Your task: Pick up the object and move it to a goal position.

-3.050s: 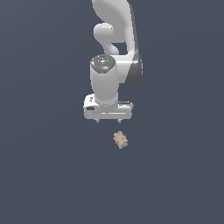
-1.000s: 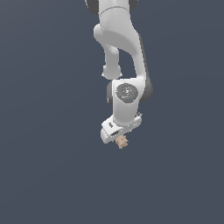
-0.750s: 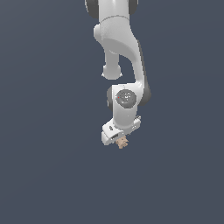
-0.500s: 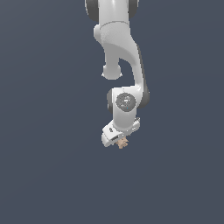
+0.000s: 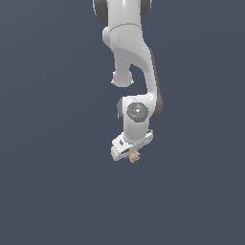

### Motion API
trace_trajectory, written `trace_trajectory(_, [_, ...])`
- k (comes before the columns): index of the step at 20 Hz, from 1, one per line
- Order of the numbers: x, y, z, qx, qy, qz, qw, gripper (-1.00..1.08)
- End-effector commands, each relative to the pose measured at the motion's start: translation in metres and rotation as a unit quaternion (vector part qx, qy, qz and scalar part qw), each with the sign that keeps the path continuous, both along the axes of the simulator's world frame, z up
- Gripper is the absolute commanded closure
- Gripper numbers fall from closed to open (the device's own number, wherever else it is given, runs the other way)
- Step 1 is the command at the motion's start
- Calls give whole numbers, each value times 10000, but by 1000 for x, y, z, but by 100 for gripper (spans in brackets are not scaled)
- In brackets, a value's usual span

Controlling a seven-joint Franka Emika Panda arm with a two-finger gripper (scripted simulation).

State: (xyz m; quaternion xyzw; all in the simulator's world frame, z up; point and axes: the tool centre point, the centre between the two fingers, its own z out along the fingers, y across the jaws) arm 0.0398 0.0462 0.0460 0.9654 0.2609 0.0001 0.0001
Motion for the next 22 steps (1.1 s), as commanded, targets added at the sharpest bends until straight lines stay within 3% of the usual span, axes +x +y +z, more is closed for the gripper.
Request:
trace_trajectory(1, [0, 0, 0, 0, 1, 1, 10000, 108])
trace_trajectory(6, [-2, -6, 1, 1, -1, 2, 10000, 108])
trace_trajectory(11, [-10, -31, 7, 1, -1, 2, 10000, 108])
trace_trajectory(22, [-42, -145, 32, 0, 0, 0, 10000, 108])
